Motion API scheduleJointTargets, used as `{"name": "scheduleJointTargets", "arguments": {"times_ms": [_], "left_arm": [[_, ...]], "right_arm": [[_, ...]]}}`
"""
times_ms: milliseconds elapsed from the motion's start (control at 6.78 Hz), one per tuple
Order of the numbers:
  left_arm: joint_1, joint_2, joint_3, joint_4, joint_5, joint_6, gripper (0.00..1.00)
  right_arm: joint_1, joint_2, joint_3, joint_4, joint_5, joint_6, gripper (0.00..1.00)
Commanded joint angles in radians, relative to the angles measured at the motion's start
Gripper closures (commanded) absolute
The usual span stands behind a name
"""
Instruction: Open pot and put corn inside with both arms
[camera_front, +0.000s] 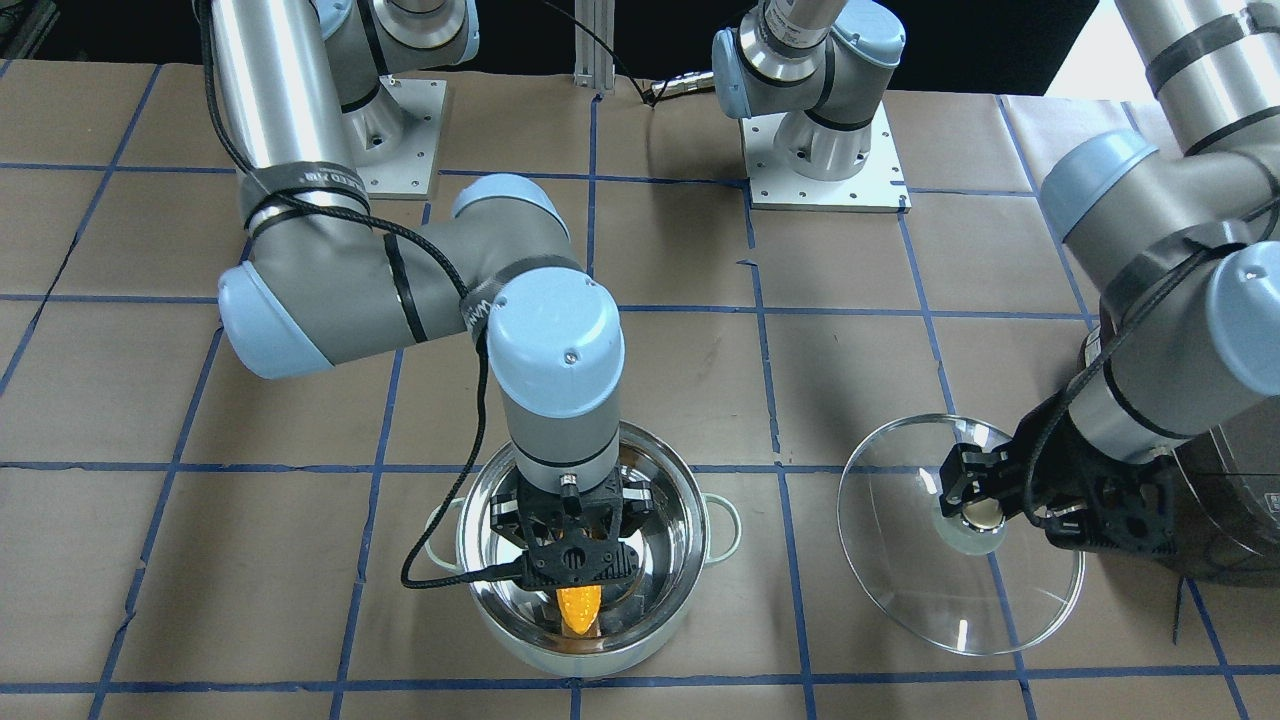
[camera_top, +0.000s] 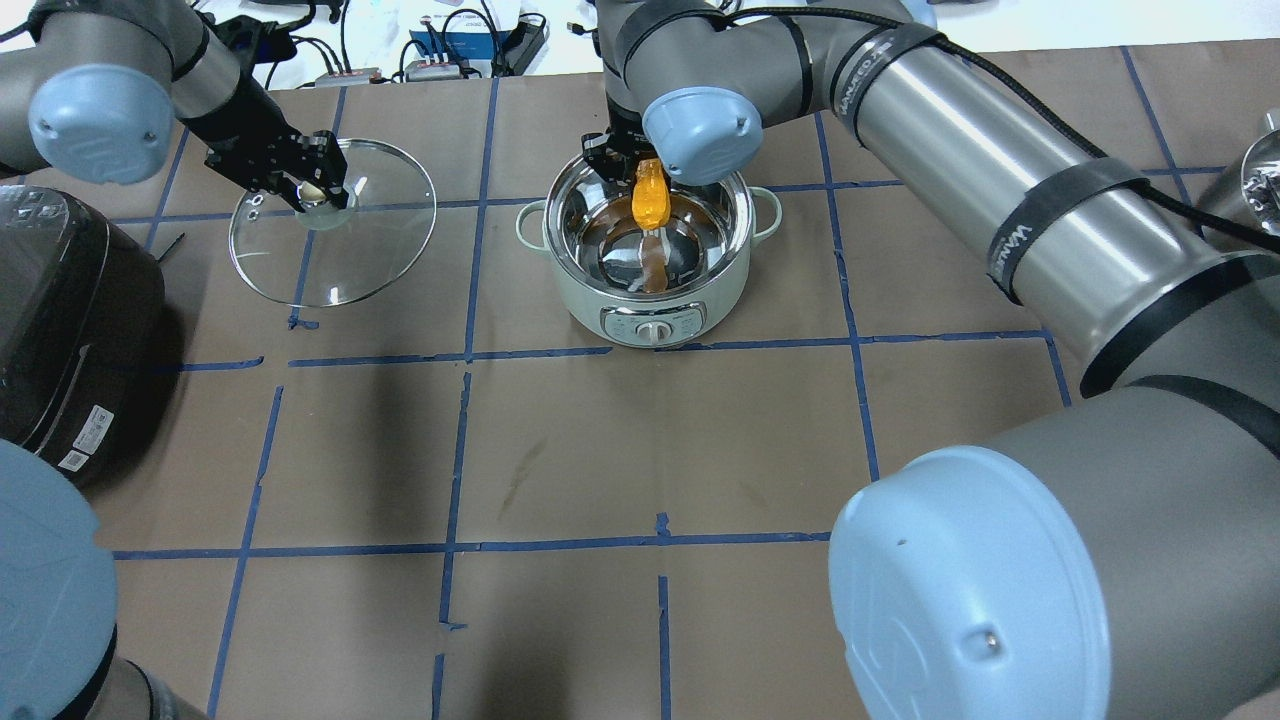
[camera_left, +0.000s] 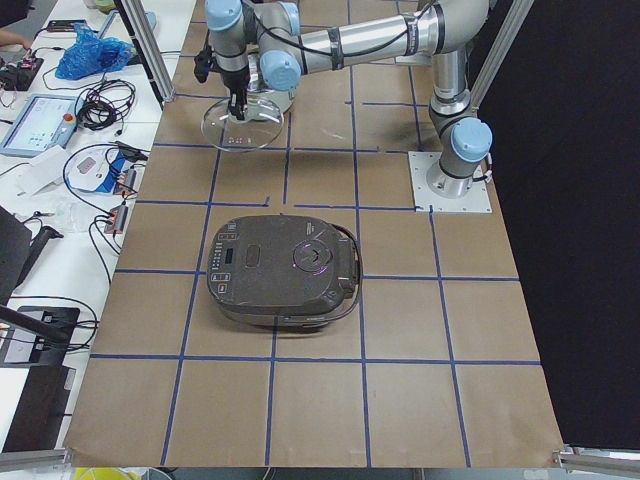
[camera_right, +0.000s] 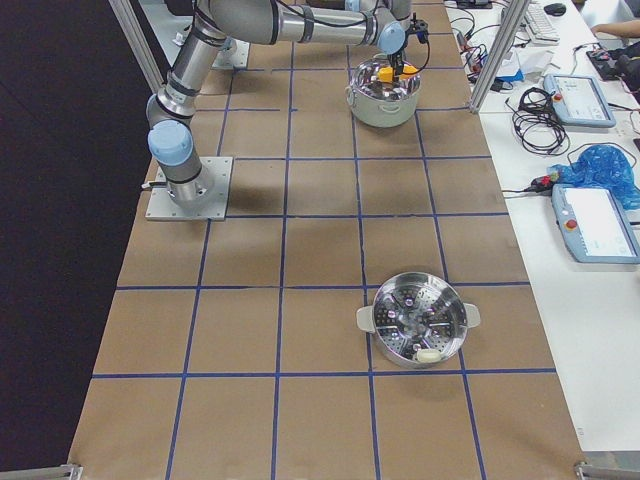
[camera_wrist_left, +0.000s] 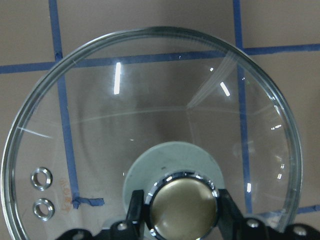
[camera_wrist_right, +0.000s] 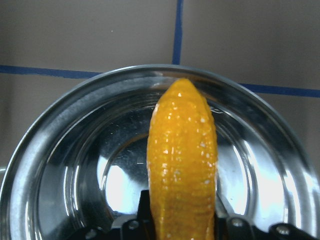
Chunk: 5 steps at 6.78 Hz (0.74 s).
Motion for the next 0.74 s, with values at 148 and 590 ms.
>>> {"name": "scheduleJointTargets", "arguments": {"times_ms": [148,590], "left_arm": [[-0.014,-0.068,-0.073,0.126,-0.004,-0.017,0.98],[-0.047,-0.1,-0.072,0.17,-0.004,-0.05,0.98]], "right_arm": [[0.006,0.024,0.062,-0.03,-0.005,0.005,0.73],[0.005,0.028,0.065,-0.06,-0.003,-0.009,0.0]]}}
